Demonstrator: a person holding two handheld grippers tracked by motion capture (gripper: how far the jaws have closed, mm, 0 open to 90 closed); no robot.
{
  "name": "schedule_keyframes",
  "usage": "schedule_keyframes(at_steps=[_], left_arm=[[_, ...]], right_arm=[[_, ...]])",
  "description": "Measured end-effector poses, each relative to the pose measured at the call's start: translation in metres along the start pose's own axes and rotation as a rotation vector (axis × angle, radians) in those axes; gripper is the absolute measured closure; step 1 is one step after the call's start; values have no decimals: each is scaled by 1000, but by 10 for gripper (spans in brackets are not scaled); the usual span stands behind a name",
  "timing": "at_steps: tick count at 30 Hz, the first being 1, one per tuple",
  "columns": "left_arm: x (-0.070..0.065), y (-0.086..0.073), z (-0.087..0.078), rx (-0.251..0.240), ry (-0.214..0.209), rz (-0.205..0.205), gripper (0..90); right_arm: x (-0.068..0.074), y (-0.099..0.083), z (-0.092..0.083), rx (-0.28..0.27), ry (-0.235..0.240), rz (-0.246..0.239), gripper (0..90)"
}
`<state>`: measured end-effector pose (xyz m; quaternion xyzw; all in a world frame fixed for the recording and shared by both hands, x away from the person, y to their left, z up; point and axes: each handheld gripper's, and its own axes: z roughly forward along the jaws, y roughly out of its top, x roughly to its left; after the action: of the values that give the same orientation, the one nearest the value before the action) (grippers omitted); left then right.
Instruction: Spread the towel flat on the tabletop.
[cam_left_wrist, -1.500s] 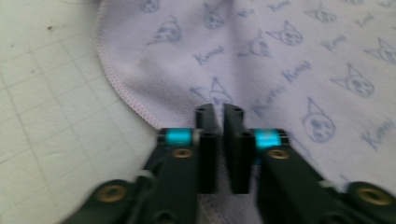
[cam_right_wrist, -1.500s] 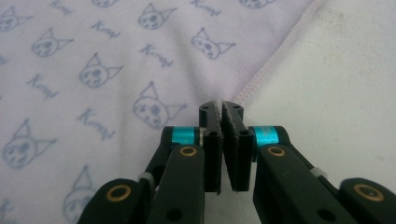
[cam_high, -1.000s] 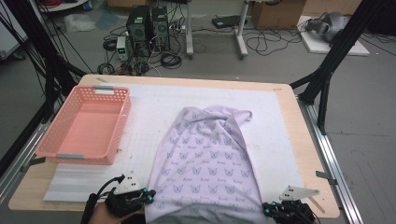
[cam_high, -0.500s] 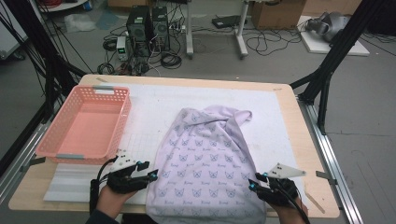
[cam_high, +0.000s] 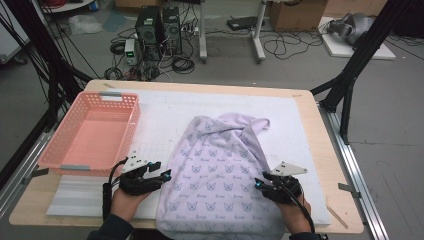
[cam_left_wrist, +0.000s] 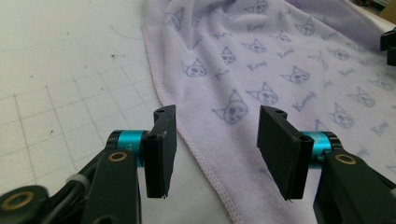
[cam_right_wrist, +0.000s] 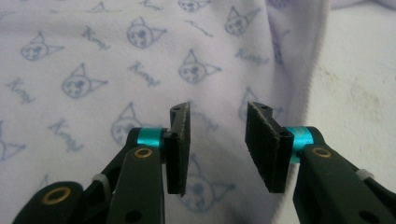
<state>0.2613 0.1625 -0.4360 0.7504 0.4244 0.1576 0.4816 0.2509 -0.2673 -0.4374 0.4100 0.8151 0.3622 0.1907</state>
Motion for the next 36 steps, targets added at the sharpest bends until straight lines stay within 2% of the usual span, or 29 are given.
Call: schedule_keyframes(at_steps=[2,5,9,13,18,21,24,26,27,28,29,30,31,34,36], left_arm=[[1,0,1,1,5,-2,476],[7,2,2,2,-7,-6,473],[16,13,6,-21,-28,-21,469],[21,19,9,6,-20,-16,452],[18,16,8,10,-1,7,451],[22,17,15,26,-15,-7,449],[25,18,21,24,-25,-14,450],[25,16,24,31,-27,-7,451],[24,16,26,34,-28,-6,451],[24,15,27,35,-30,-12,451],[23,15,28,37,-32,-12,451],[23,14,29,40,-35,-8,451],[22,14,29,43,-37,-12,451],[19,12,30,51,-47,-8,451],[17,11,30,57,-55,-4,451]], right_arm=[[-3,-2,-2,-9,-5,16,587],[-7,1,-2,-23,-9,24,560],[-14,11,8,-3,-20,23,524],[-15,19,18,1,-22,17,507],[-10,25,12,-16,-7,4,488],[-16,28,8,-30,-17,8,494],[-24,25,18,-11,-19,40,512],[-26,21,29,19,-26,34,528],[-26,19,33,32,-55,12,524],[-26,19,33,22,-57,17,567],[-27,19,33,25,-56,17,656],[-27,18,31,30,-73,-3,770],[-27,17,29,33,-82,-12,830],[-30,13,21,35,-35,28,873],[-30,10,14,57,-18,25,879]])
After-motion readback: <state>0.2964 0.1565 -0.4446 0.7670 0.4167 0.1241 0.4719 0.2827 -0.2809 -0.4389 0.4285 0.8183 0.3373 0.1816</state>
